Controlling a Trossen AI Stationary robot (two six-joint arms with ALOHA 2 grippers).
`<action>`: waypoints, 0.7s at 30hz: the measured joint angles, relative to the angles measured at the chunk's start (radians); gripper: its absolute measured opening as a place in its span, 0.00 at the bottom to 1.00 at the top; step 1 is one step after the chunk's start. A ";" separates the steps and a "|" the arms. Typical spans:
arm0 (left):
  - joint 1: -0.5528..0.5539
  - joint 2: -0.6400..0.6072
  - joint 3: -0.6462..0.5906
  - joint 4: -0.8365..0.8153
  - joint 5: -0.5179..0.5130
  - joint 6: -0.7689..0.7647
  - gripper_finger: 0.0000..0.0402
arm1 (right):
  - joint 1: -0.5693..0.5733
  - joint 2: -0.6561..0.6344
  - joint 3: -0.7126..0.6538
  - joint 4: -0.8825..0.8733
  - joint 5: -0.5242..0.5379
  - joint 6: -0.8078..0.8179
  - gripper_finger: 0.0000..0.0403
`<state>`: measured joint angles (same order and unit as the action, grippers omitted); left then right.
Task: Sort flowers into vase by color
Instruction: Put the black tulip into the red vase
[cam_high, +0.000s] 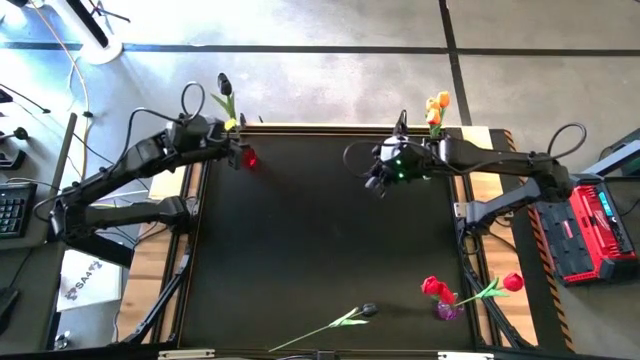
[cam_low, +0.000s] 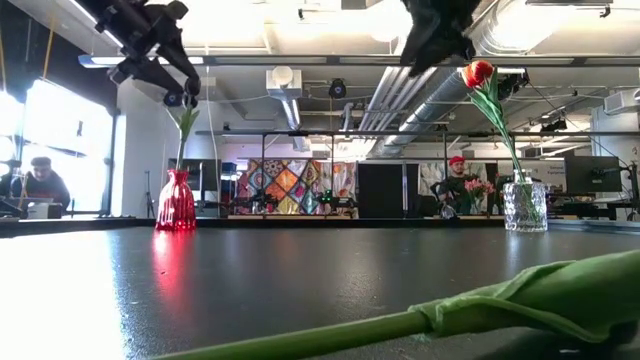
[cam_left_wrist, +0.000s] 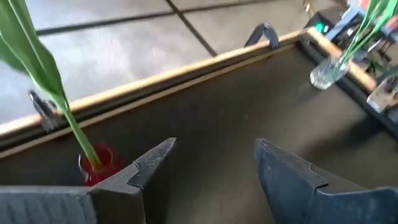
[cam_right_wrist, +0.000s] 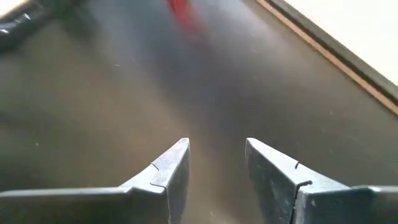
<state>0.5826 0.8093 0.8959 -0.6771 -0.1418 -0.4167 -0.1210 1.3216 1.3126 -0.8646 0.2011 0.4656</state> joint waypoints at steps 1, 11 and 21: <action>-0.014 0.000 0.000 -0.017 -0.005 -0.008 0.49 | -0.016 0.000 -0.012 0.000 -0.016 0.000 0.36; -0.185 0.004 0.000 -0.088 -0.076 -0.076 0.45 | -0.043 0.001 -0.205 0.227 -0.210 0.050 0.36; -0.273 0.014 0.000 -0.080 -0.074 -0.005 0.43 | -0.034 0.001 -0.271 0.332 -0.240 0.056 0.36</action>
<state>0.3098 0.8231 0.8959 -0.7575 -0.2158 -0.4214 -0.1551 1.3224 1.0419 -0.5323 -0.0393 0.5220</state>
